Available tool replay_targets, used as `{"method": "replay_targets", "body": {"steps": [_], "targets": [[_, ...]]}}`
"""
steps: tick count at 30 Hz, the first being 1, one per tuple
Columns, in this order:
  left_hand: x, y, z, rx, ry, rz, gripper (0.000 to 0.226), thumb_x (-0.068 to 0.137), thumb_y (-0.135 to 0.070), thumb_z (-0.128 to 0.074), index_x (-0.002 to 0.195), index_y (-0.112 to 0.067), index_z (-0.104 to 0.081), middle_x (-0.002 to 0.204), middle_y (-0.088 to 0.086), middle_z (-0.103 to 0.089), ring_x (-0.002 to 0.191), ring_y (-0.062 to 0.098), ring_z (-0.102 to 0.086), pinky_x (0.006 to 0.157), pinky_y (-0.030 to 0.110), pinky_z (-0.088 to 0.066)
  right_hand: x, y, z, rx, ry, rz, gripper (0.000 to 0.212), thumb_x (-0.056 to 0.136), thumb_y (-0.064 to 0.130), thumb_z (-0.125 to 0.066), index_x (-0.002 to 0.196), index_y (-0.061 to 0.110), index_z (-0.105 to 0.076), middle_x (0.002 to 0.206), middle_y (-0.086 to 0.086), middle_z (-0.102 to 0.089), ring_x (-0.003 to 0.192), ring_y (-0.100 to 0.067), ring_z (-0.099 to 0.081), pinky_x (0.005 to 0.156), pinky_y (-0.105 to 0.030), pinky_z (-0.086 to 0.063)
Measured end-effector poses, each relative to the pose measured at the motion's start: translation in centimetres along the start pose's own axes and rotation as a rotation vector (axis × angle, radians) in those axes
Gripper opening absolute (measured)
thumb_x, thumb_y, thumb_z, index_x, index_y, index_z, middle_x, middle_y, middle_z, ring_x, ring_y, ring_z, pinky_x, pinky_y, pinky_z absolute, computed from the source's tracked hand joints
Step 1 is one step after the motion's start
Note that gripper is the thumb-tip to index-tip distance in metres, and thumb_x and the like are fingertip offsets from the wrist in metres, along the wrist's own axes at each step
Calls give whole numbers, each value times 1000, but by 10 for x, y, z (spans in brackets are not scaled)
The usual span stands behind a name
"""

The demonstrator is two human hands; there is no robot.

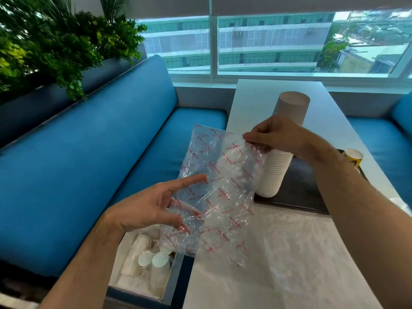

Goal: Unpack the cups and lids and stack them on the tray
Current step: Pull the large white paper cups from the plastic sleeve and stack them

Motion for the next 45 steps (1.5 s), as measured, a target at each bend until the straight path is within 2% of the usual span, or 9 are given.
{"method": "replay_targets", "body": {"steps": [5, 11, 18, 22, 26, 28, 36, 40, 45], "targets": [[-1, 1, 0, -44, -49, -44, 93, 81, 23, -66, 148, -36, -42, 151, -35, -36, 119, 31, -65, 92, 55, -56, -5, -11, -14, 377, -101, -17, 26, 90, 32, -69, 112, 18, -70, 86, -1, -77, 77, -19, -70, 75, -34, -58], [1, 6, -2, -100, -94, -76, 94, 80, 23, -67, 148, -36, -42, 152, -31, -38, 123, 29, -63, 93, 42, -58, -14, -17, -24, 666, -374, 83, 25, 107, 14, -46, 129, 20, -56, 98, -8, -76, 85, -27, -74, 77, -36, -61], [13, 6, -12, -164, -255, -191, 94, 77, 22, -66, 148, -34, -41, 155, -29, -34, 123, 23, -64, 89, 36, -60, -57, -17, -66, 604, 107, 66, 40, 91, 18, -64, 128, 33, -62, 135, 1, -61, 109, -22, -68, 92, -35, -58], [20, 8, -16, -97, -301, -210, 92, 80, 19, -66, 149, -35, -37, 160, -26, -24, 127, -1, -56, 91, 27, -56, -66, -15, -74, 468, 94, 86, 59, 92, -4, -64, 142, 26, -52, 151, 13, -46, 112, 4, -62, 80, -12, -52], [22, 17, -21, 32, -309, -203, 92, 77, -9, -80, 148, -49, -38, 155, -39, -25, 146, -11, -18, 114, 39, -41, -73, -22, -72, 497, 122, 67, 82, 89, -8, -68, 151, 37, -38, 161, 19, -28, 68, -18, -65, 73, -25, -58], [23, 19, -26, 47, -314, -160, 94, 72, -12, -82, 148, -48, -40, 156, -36, -26, 144, -14, -21, 120, 47, -32, -78, -26, -68, 478, 160, 28, 91, 86, -9, -70, 150, 46, -34, 157, 25, -25, 74, -19, -70, 74, -28, -60], [30, 33, -54, -106, -102, -75, 90, 78, 6, -70, 150, -35, -35, 153, -31, -37, 133, -10, -45, 100, 17, -47, -114, -62, -49, 361, 278, -83, 114, 77, 1, -84, 150, 61, -20, 159, 30, -20, 125, 3, -49, 87, -14, -52], [46, 44, -82, -194, -32, -19, 95, 80, 17, -66, 152, -34, -32, 145, -32, -47, 135, 12, -52, 103, 37, -51, -141, -82, -38, 411, 241, -118, 113, 74, -3, -84, 149, 59, -26, 157, 28, -28, 137, -12, -46, 101, -42, -54], [84, 50, -120, -131, -164, 34, 78, 82, -8, -74, 144, -46, -46, 145, -29, -49, 113, 36, -65, 97, 52, -55, -180, -110, -17, 382, 263, -205, 109, 78, -3, -81, 146, 61, -25, 156, 31, -25, 132, -5, -47, 97, -28, -55]]}}
Point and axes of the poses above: each hand's wrist, its own x-axis towards the middle knuckle, its own z-axis out of the back of the hand, y = z × x, the point moved 1 cm from there along x, towards the middle knuckle
